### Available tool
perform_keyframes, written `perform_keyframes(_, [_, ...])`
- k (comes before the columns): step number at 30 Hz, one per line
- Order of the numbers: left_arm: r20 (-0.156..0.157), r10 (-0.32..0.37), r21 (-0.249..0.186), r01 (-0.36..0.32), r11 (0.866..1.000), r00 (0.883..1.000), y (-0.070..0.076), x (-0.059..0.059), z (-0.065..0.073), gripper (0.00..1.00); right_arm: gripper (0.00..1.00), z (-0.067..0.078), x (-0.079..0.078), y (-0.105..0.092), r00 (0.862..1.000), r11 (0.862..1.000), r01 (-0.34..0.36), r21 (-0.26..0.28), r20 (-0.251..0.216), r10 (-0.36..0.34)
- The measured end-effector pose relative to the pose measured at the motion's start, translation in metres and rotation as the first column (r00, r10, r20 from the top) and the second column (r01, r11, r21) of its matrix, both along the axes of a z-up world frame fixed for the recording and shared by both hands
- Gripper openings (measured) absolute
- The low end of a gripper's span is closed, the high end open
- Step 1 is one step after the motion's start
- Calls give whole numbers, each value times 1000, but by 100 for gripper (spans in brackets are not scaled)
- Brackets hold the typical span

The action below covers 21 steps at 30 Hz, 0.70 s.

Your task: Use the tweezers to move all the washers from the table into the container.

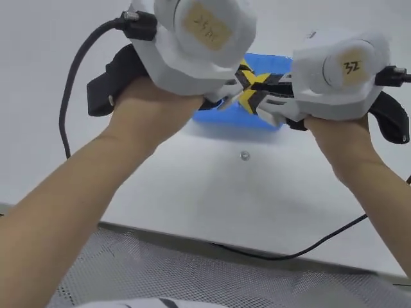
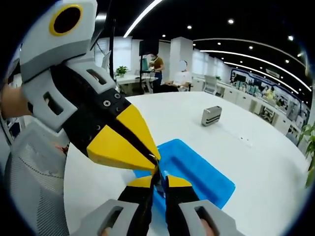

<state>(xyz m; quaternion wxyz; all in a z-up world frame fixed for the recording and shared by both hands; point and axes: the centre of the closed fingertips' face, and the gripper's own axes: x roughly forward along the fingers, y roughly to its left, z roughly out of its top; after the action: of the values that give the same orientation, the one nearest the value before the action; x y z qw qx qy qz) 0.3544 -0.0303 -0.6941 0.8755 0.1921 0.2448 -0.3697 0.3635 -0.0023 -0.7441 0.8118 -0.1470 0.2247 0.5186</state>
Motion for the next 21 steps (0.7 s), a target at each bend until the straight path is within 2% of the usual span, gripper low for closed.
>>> perform_keyframes(3, [21,-5,0,5,1000,1000,-3,-4,9,0,5,10,-4,-1,1000,1000,8,26,5,-8])
perform_keyframes(4, [36,-12,6,12,1000,999,-3,-5,13,0,5,15,-7,0,1000,999,8,38,13,-8])
perform_keyframes(9, [69,-28,14,27,1000,997,-6,-15,29,0,5,30,-15,-2,999,998,13,55,48,-15])
perform_keyframes(13, [70,-29,-4,29,1000,997,-8,-25,36,0,5,37,-23,-6,999,998,10,69,52,-14])
perform_keyframes(16, [71,-37,-1,37,999,997,-11,-30,35,0,5,37,-31,-8,999,997,8,76,45,-11])
perform_keyframes(20, [64,-54,5,54,999,996,-13,-26,28,0,6,33,-41,-10,1000,998,3,68,31,-5])
perform_keyframes(21, [63,-58,5,58,998,996,-15,-40,30,0,6,31,-43,-11,1000,998,1,61,27,-3])
